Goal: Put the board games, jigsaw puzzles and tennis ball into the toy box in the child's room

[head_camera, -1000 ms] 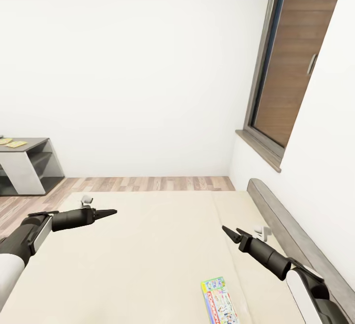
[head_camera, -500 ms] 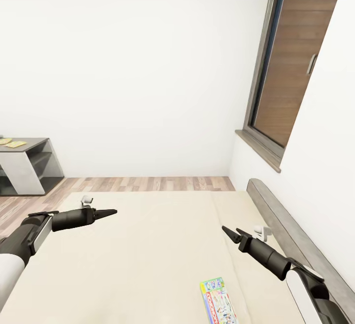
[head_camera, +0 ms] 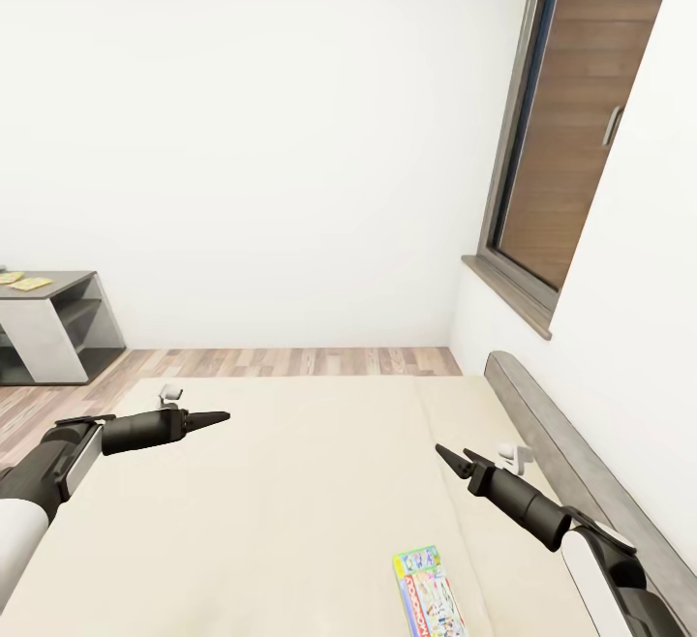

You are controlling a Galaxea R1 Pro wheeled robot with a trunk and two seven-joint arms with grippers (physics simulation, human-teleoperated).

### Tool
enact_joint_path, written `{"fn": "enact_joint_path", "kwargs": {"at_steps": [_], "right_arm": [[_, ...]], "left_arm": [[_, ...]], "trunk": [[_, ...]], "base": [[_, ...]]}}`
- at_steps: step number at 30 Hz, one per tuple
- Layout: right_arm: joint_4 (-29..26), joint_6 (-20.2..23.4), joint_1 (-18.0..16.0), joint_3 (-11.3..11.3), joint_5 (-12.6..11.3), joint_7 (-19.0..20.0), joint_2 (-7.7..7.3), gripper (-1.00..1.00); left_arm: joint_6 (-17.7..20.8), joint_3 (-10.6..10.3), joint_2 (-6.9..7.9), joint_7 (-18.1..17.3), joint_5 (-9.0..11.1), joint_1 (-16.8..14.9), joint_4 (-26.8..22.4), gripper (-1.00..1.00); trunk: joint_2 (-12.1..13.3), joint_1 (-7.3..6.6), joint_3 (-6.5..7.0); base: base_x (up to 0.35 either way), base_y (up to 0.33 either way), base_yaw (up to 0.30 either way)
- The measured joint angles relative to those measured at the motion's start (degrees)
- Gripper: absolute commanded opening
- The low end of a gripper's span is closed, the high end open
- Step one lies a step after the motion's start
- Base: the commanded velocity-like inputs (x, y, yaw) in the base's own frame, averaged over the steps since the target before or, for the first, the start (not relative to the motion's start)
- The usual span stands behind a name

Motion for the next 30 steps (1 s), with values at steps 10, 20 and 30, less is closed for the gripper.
{"fn": "enact_joint_path", "kwargs": {"at_steps": [10,20,30], "right_arm": [[0.00,0.00,0.00,0.06,0.02,0.00,0.00,1.00],[0.00,0.00,0.00,0.10,0.04,0.00,0.00,1.00],[0.00,-0.03,0.00,0.12,0.02,0.00,0.00,1.00]], "left_arm": [[-0.05,-0.01,0.00,0.00,0.00,0.00,0.03,1.00],[-0.05,0.00,0.00,0.00,0.00,0.00,0.01,1.00],[-0.05,0.00,0.00,0.00,0.00,0.00,0.02,1.00]], "trunk": [[0.00,0.00,0.00],[0.00,0.00,0.00],[0.00,0.00,0.00]], "base": [[0.068,-0.048,0.000],[0.009,-0.007,0.000],[0.000,0.000,0.000]]}}
